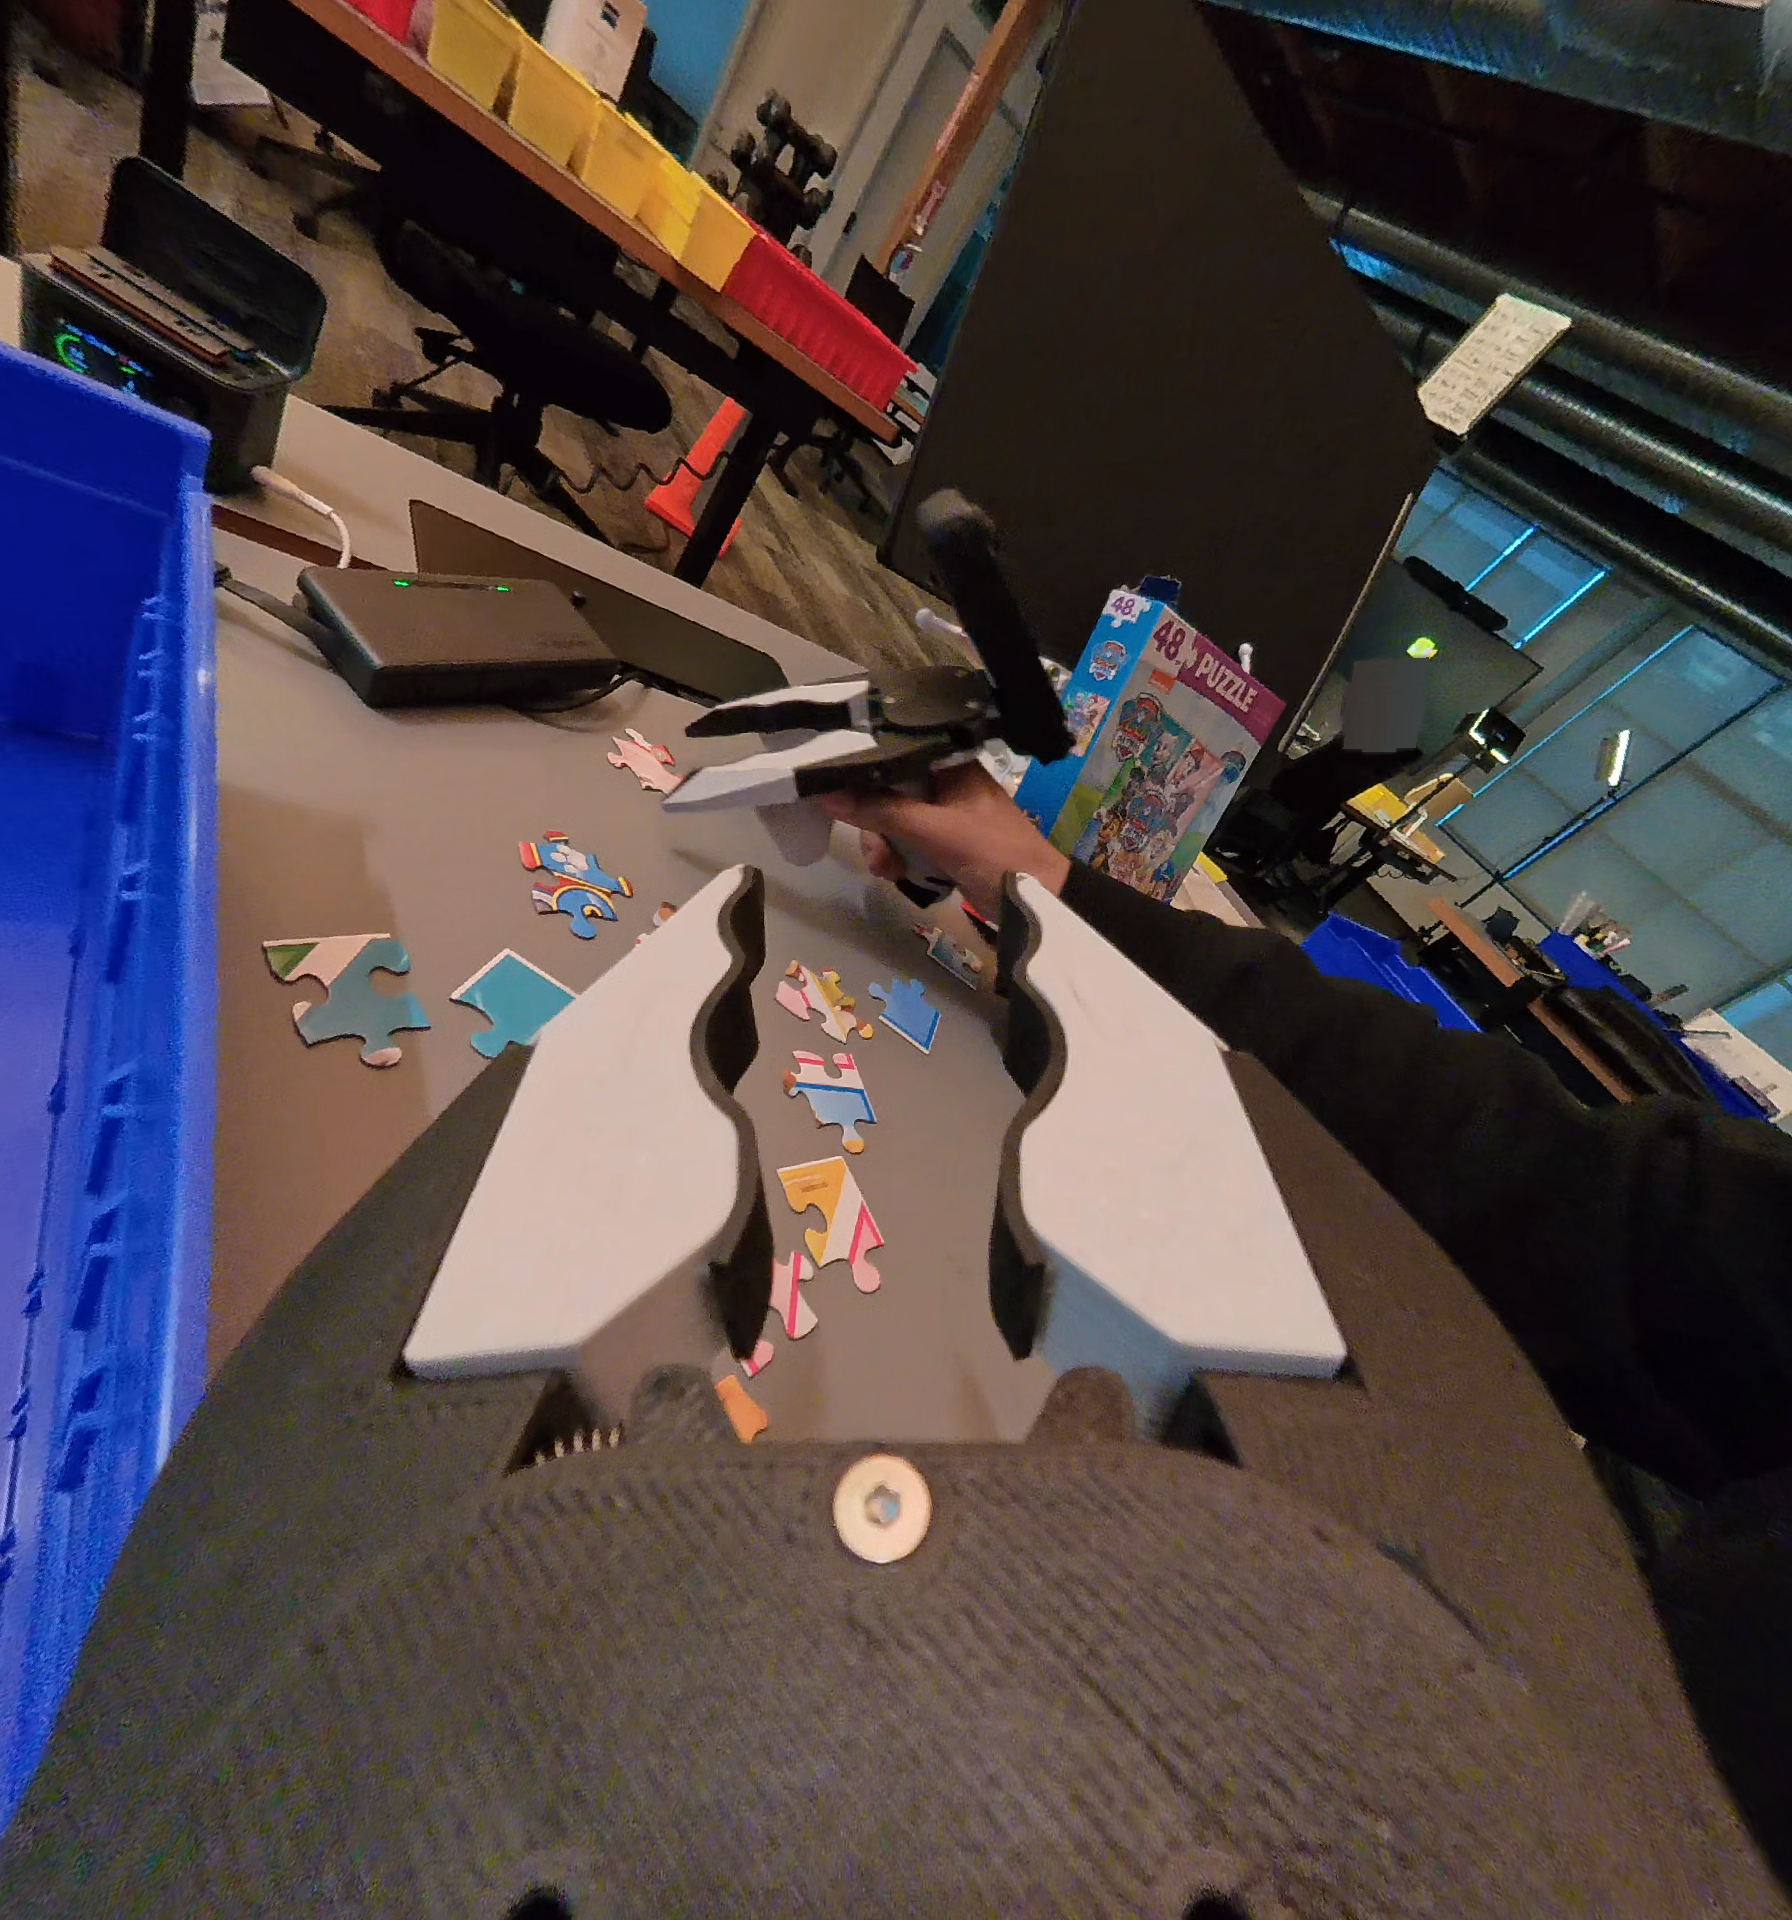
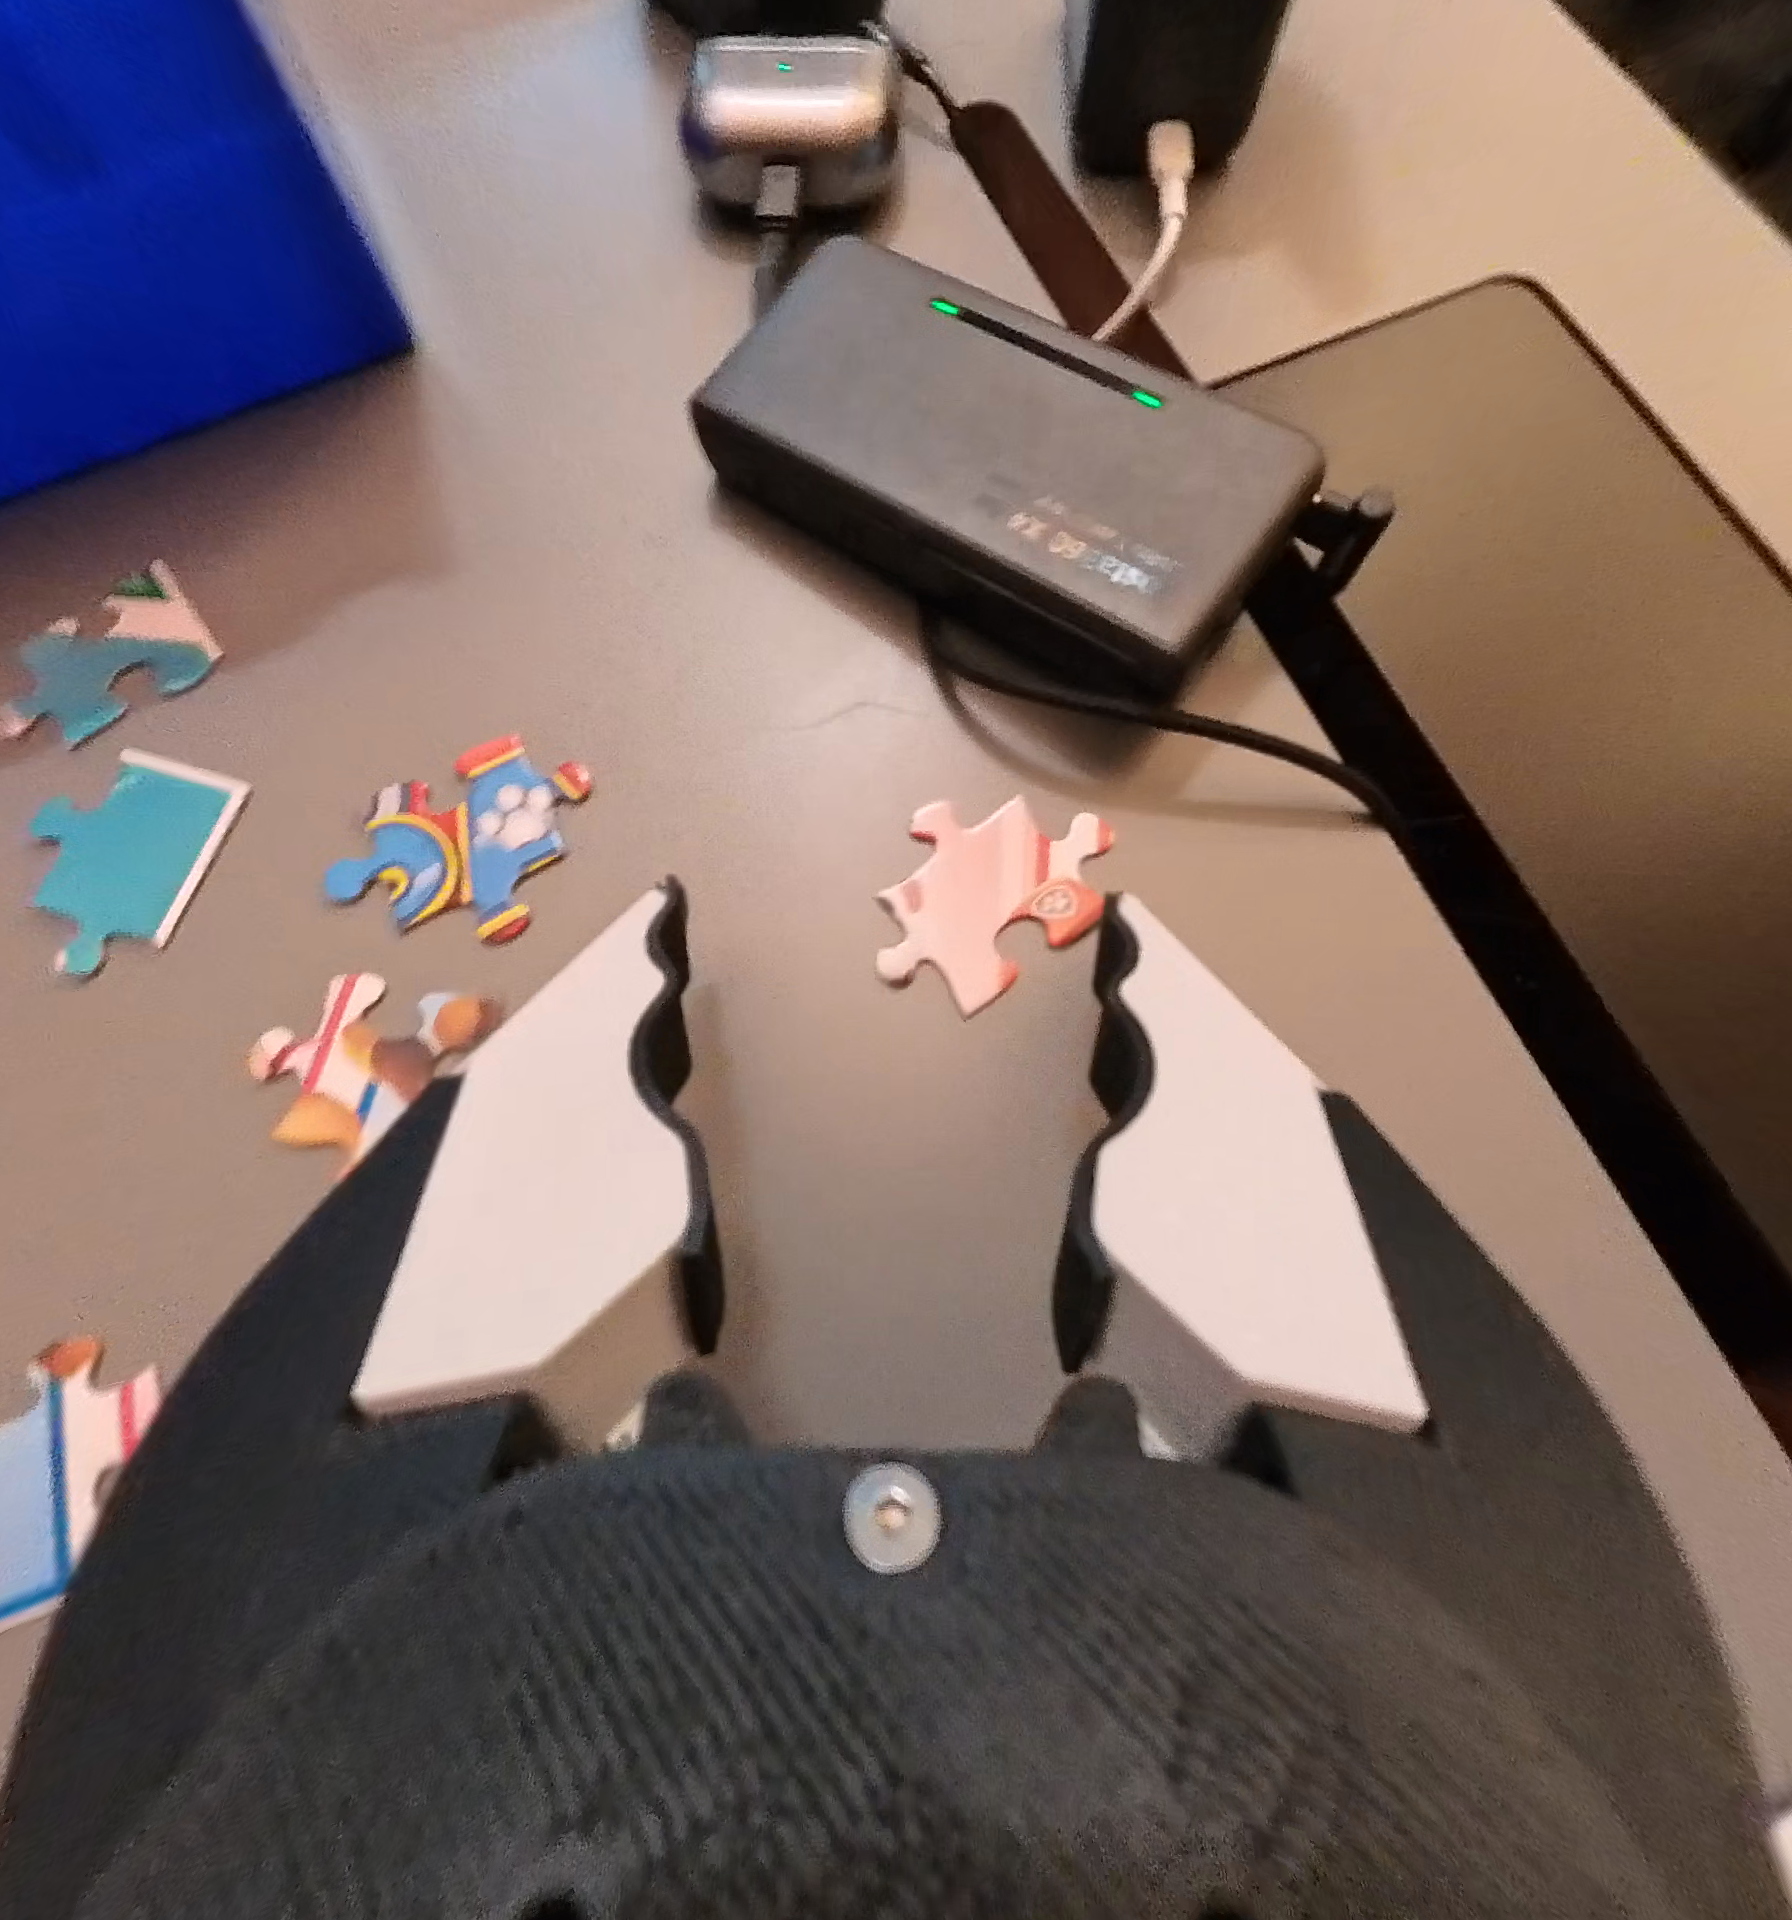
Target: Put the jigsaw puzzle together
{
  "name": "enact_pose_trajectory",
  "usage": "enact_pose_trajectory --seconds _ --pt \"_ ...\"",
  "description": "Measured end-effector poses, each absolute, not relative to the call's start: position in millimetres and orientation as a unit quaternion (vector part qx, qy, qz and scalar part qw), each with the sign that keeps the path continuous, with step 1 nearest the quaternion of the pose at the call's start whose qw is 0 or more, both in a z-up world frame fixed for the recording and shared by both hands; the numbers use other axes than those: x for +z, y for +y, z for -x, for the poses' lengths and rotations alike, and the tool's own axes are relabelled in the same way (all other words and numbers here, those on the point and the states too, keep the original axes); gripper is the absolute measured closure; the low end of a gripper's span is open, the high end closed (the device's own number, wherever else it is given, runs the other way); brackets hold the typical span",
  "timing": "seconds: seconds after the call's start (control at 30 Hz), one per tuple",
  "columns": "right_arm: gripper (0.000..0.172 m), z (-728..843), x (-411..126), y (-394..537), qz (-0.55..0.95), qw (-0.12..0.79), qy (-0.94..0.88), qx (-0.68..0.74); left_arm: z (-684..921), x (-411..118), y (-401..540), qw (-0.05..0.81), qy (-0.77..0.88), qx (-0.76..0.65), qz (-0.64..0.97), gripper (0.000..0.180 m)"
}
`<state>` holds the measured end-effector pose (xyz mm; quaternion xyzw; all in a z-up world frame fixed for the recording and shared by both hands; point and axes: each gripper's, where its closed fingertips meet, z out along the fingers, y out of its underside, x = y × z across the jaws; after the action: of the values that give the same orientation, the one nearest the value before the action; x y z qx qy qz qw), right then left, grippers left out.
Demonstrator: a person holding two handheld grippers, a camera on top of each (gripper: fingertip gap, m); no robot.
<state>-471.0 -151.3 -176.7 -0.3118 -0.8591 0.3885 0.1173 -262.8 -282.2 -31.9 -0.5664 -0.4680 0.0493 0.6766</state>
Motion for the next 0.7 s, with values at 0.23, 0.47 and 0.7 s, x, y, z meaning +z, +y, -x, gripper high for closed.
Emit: enact_pose_trajectory --seconds 0.23,0.47,0.7 --pt "0.13 480.3 -190.0 -150.2 0.317 0.134 -0.862 0.371 259.1 -23.3 -281.8 0.685 -0.456 0.055 0.565 0.139" --pt "0.141 443.4 -189.4 -146.8 0.298 0.119 -0.877 0.357 259.2 -23.5 -279.3 0.691 -0.451 0.043 0.563 0.139" --pt "0.142 393.4 -189.3 -131.2 0.278 0.105 -0.891 0.343 257.2 -17.7 -276.0 0.694 -0.444 0.05 0.565 0.14"
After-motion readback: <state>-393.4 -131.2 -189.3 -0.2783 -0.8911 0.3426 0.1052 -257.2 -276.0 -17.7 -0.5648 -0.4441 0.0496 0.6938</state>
